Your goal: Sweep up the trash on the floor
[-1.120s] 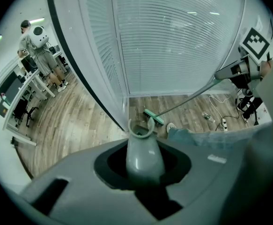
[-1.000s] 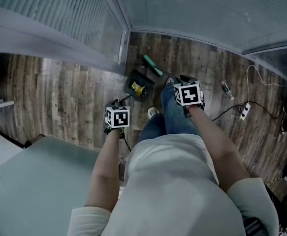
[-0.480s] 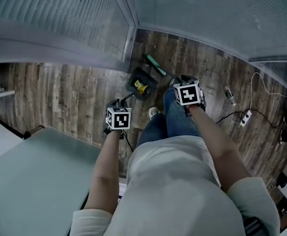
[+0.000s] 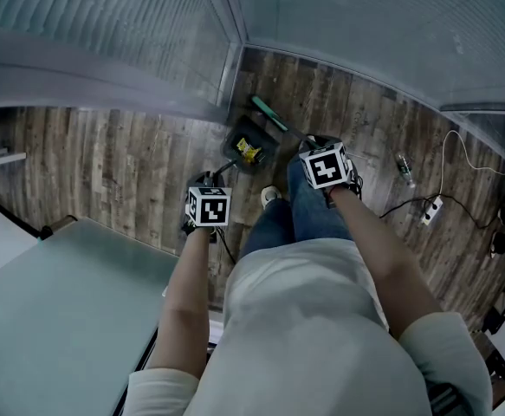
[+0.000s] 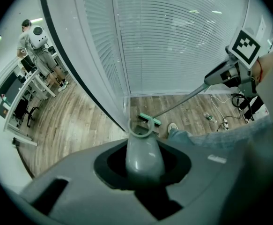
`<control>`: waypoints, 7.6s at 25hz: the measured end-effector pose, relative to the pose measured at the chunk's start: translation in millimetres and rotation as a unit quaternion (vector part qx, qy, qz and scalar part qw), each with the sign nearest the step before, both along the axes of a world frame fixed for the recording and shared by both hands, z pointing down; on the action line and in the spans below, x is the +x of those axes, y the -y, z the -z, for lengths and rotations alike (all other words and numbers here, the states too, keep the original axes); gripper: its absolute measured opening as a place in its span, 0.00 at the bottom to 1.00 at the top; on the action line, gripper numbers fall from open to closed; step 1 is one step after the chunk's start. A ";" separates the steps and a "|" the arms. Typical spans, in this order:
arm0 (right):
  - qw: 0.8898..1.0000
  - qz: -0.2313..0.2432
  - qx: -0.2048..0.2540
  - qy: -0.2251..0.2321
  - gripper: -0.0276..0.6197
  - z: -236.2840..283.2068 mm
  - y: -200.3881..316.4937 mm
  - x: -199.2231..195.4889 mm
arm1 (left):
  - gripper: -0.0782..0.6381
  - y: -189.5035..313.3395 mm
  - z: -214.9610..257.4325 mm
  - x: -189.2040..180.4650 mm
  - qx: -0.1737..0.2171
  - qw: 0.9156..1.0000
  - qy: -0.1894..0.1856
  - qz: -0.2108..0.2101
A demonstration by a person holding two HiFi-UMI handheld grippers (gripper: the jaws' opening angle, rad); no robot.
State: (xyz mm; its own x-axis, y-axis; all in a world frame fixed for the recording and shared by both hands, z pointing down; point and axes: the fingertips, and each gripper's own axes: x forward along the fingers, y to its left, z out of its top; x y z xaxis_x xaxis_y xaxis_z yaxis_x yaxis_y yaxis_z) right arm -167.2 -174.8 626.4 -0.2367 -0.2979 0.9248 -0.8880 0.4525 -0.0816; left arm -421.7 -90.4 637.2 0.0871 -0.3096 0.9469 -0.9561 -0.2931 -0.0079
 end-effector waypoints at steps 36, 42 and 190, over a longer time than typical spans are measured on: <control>0.999 0.035 -0.007 0.041 0.20 15.0 -42.3 -14.6 | 0.24 -0.6 -0.7 1.8 0.006 1.000 0.006 -0.006; 0.998 0.023 -0.014 0.049 0.20 14.4 -49.2 -15.2 | 0.24 -2.4 -2.2 -0.5 0.006 1.000 0.006 -0.007; 0.750 -0.654 0.102 0.026 0.20 73.7 -315.1 731.0 | 0.24 -17.3 4.9 663.3 -0.003 0.878 -0.018 -0.478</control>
State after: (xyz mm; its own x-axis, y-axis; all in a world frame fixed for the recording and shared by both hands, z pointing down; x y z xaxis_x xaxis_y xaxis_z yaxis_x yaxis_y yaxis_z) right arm 563.8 140.3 552.7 0.3472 -0.4407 0.8278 -0.5817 -0.7936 -0.1785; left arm 241.6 -73.1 632.3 0.3338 -0.0736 0.9398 -0.2717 -0.9621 0.0212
